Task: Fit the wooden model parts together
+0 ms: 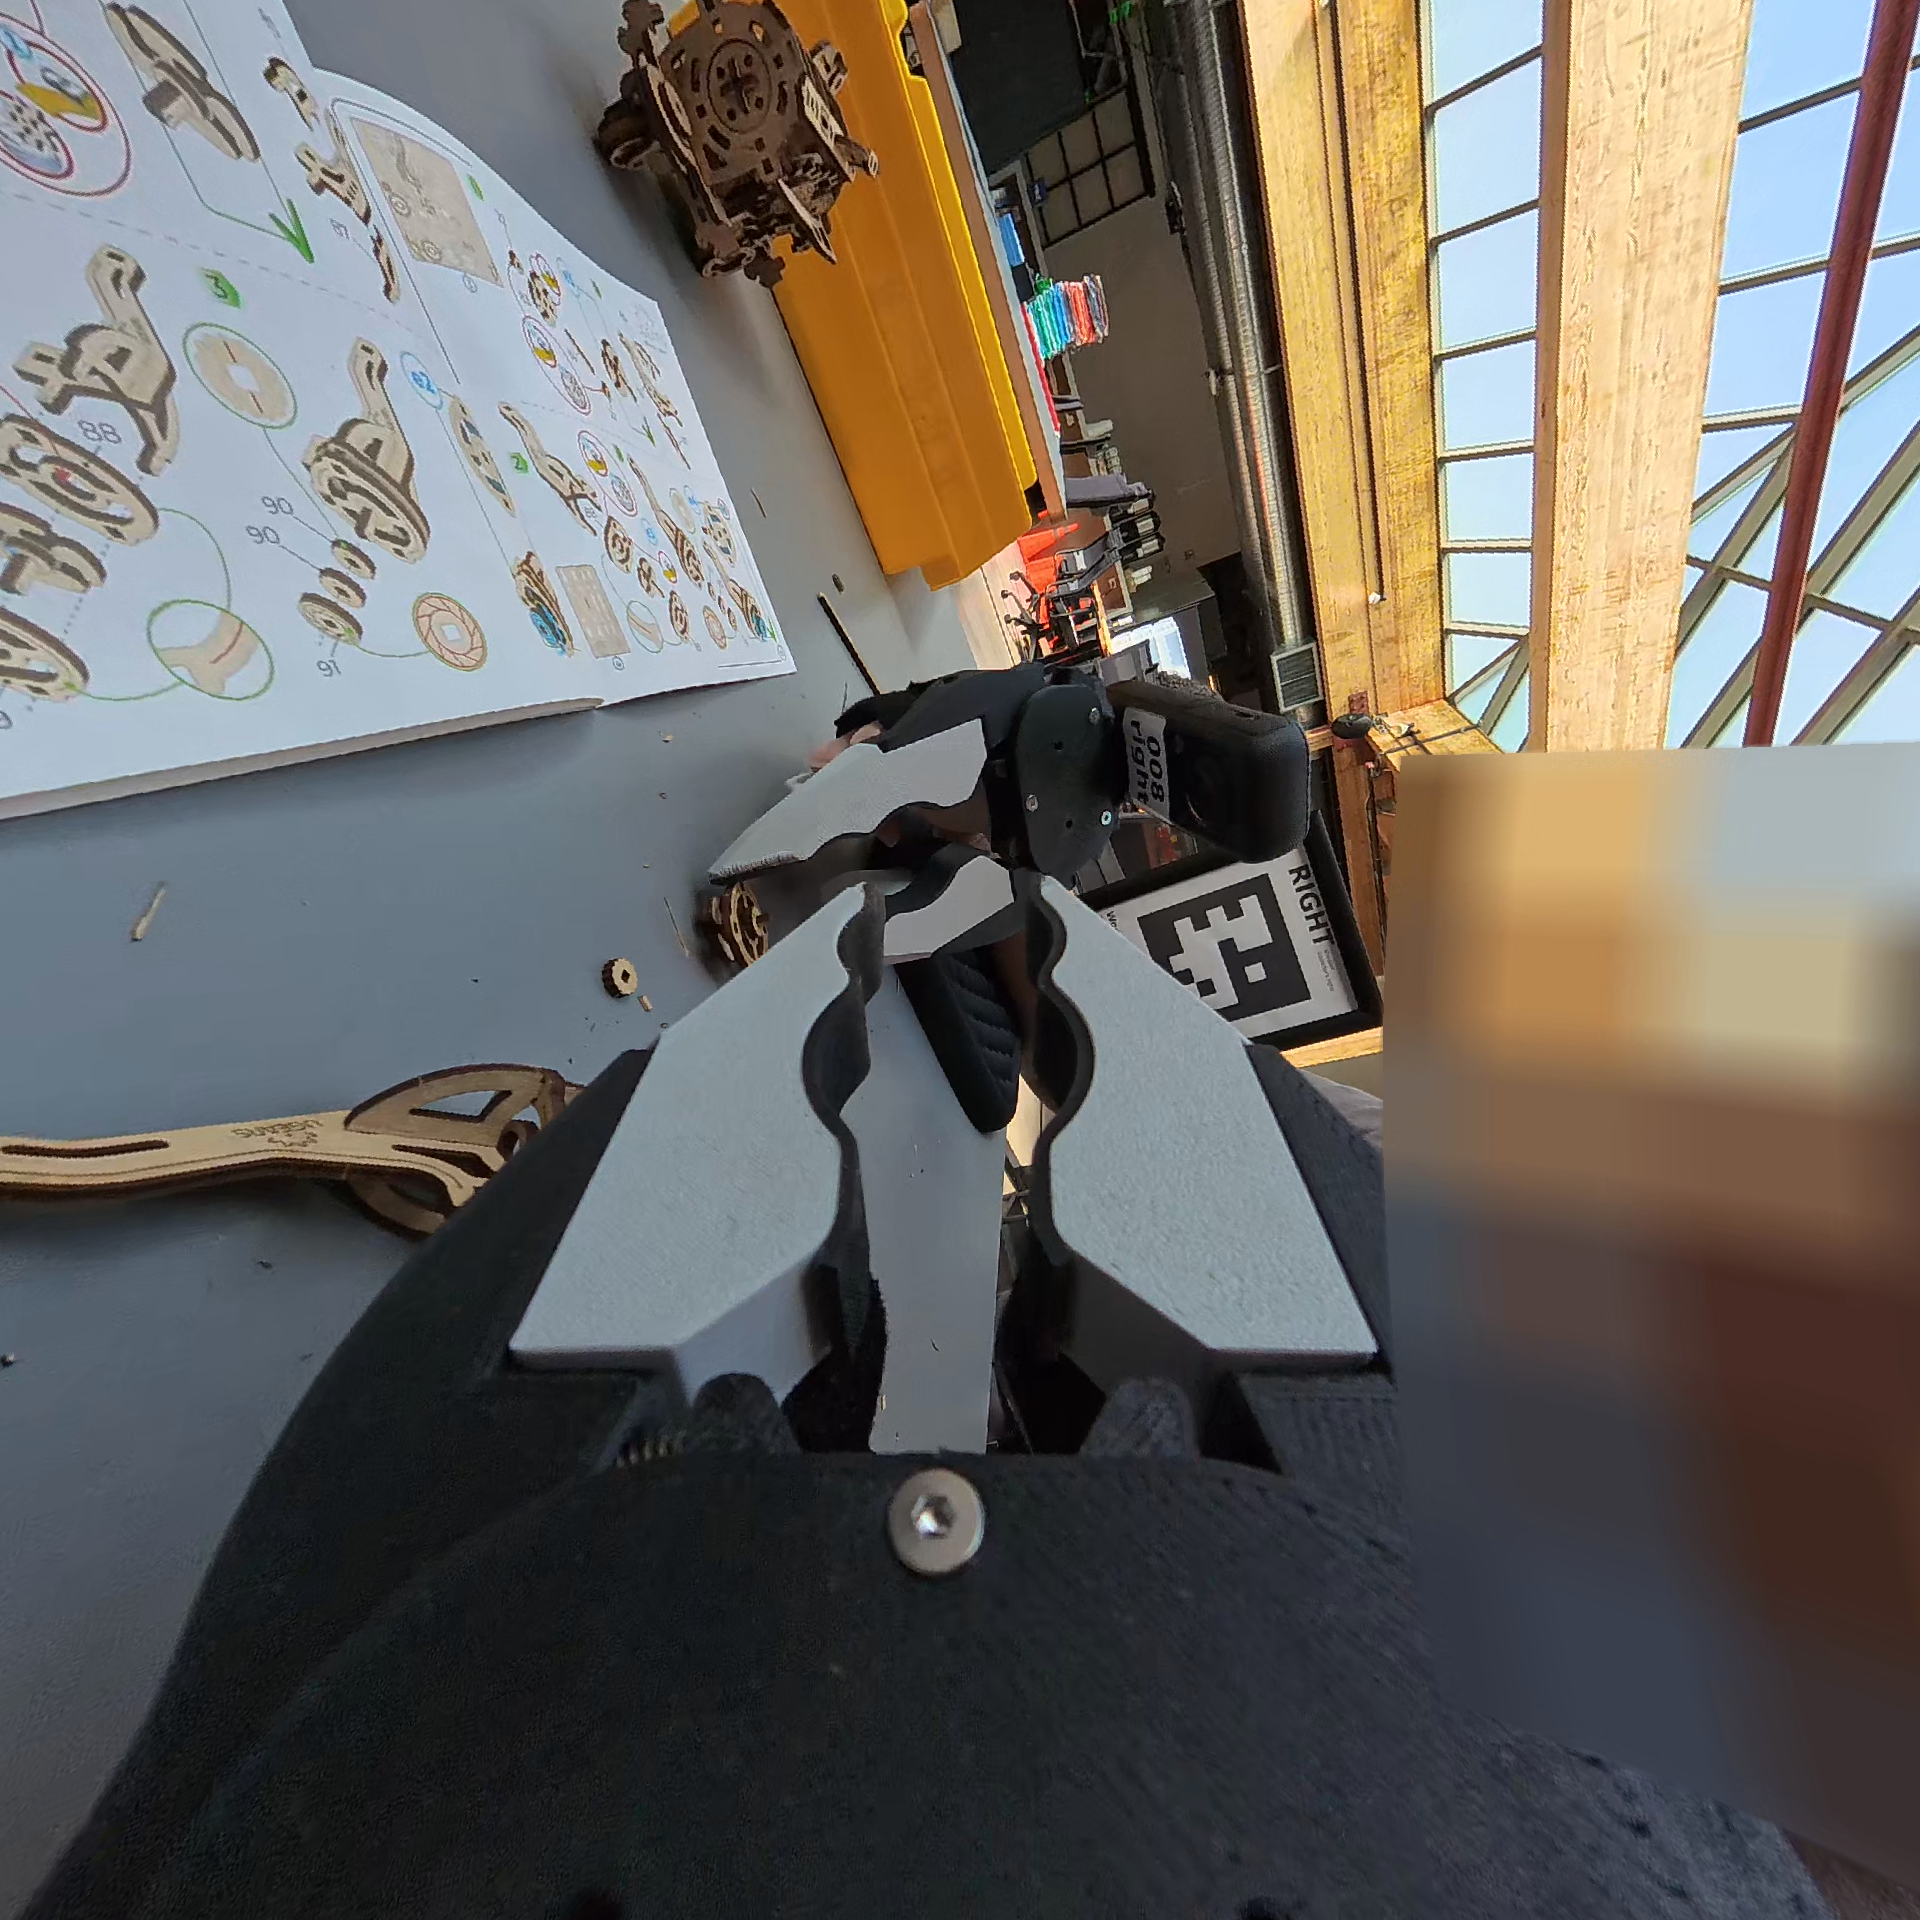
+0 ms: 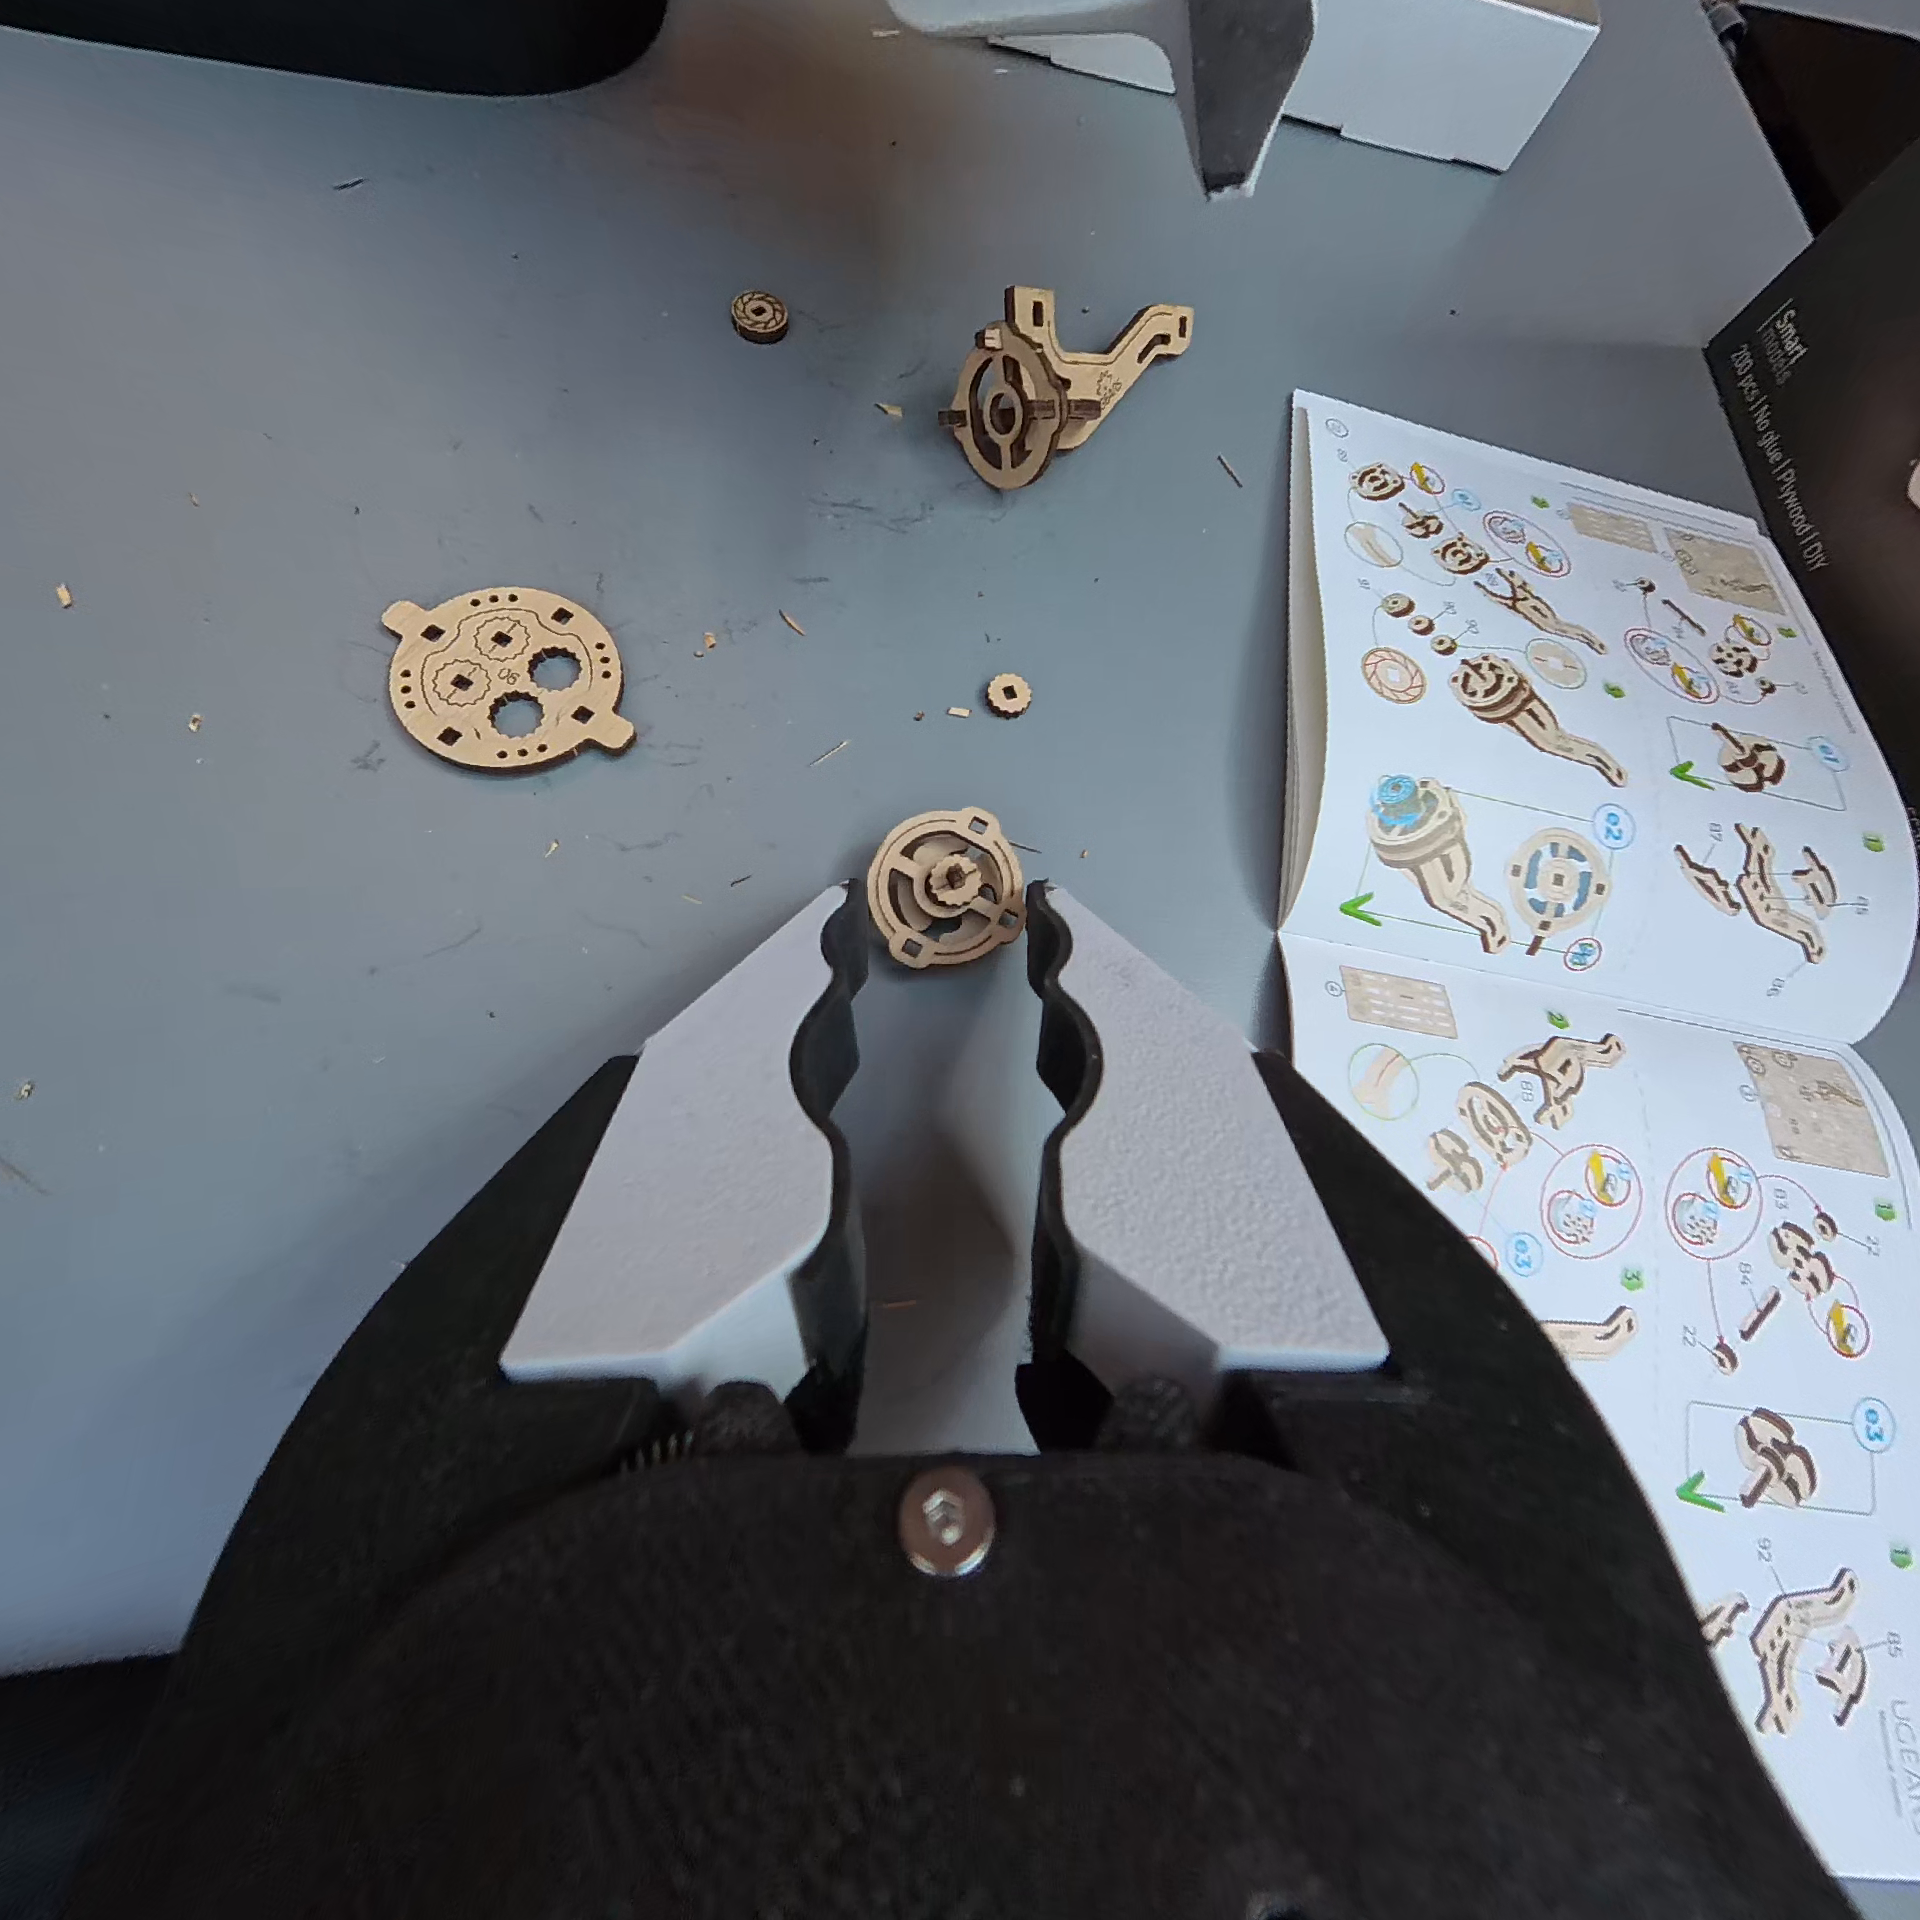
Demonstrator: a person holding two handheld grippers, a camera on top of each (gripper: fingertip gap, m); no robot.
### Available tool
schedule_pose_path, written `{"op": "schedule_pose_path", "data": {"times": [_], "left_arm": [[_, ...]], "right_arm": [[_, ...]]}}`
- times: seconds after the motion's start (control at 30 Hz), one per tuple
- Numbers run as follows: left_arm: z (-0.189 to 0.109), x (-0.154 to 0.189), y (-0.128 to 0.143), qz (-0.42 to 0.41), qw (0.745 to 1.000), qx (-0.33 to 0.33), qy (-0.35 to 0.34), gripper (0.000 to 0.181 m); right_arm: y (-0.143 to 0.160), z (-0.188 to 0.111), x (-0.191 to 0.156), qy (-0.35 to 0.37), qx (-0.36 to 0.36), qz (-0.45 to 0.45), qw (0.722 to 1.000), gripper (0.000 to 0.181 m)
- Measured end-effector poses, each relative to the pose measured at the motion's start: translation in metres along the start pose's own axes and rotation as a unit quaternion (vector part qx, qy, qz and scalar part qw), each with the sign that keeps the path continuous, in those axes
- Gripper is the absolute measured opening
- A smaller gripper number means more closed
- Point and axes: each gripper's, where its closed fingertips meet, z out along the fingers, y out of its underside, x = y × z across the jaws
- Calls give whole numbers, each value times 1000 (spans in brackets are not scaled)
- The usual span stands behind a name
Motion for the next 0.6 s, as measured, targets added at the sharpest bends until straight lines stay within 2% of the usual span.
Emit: {"op": "schedule_pose_path", "data": {"times": [0.2,0.6], "left_arm": [[1,0,1,-2,1000,-3,1,25],[0,0,1,-2,1000,-3,1,25]], "right_arm": [[-2,-2,0,12,3,-4,1000,36],[-4,-4,-2,8,10,-4,1000,28]]}}
